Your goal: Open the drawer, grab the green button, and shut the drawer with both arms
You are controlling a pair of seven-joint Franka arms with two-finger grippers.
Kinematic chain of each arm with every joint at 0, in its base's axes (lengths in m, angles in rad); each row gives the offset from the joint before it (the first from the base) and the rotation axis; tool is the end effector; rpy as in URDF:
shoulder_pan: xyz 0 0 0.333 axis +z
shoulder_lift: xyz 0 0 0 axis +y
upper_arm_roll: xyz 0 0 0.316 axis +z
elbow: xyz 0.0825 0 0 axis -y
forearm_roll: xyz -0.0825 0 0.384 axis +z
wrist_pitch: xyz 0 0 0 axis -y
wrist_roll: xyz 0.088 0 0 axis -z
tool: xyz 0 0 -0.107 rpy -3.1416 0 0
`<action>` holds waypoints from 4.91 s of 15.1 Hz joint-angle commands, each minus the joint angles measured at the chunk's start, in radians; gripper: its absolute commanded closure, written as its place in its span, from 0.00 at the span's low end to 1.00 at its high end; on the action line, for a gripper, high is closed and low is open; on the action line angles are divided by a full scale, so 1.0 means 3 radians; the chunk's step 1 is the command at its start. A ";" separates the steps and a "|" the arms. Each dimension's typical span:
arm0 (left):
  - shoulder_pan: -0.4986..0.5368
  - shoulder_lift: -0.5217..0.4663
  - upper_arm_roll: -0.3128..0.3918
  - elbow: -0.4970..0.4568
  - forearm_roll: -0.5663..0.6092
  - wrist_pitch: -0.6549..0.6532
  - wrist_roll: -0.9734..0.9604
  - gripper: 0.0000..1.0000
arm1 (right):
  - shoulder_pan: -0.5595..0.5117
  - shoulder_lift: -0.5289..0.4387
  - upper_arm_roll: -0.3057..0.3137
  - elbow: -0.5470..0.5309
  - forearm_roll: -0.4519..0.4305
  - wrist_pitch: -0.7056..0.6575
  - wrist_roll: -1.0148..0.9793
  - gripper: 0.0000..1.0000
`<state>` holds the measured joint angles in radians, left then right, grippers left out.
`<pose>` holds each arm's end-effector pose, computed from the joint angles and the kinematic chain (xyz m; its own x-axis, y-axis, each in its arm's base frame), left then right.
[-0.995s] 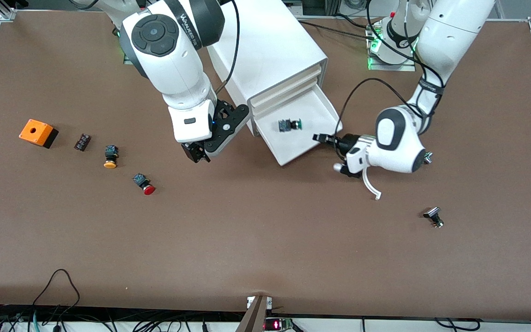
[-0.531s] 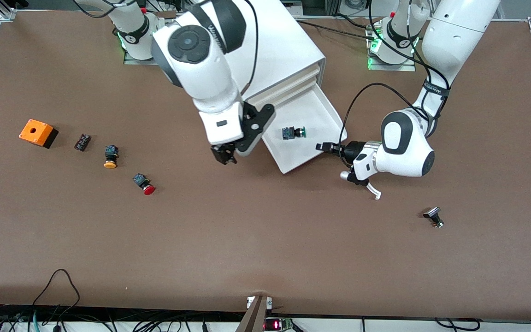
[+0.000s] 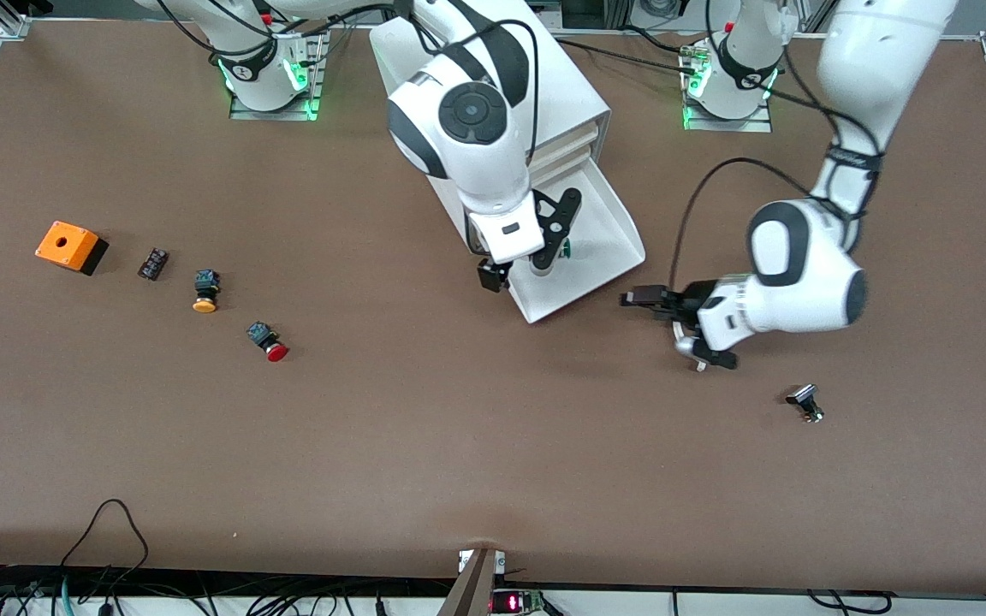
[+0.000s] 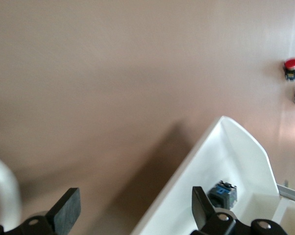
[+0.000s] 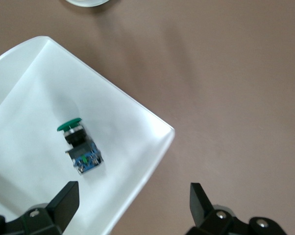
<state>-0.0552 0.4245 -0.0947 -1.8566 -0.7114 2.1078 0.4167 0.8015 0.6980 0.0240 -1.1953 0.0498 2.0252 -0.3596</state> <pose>0.6152 -0.1203 0.2895 0.9887 -0.1437 -0.0416 -0.0914 -0.8005 0.5924 0.5156 0.5555 0.3843 0.3964 0.9066 0.1445 0.9169 -0.3989 -0.0126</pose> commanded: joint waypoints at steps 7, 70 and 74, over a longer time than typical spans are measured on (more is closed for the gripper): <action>0.0680 -0.1271 0.0004 0.0226 0.1571 -0.0951 -0.0085 0.00 | 0.0268 0.0343 -0.0019 0.0088 -0.0115 0.0224 -0.0412 0.00; -0.0004 -0.0097 -0.0451 -0.0259 0.2014 0.0734 -0.2660 0.00 | -0.1204 -0.0599 -0.0458 -0.1032 -0.0539 0.0122 0.1162 0.86; -0.0444 0.0078 -0.0446 -0.0509 0.2049 0.1414 -0.3243 0.00 | -0.1235 -0.0399 -0.0458 -0.1225 -0.0249 0.0264 0.1555 0.86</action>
<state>-0.1300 0.4475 -0.2364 -1.9555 -0.0985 2.4363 -0.4702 0.4399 0.5604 -0.1226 -1.5152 -0.0815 2.0584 0.0407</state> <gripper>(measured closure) 0.000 0.581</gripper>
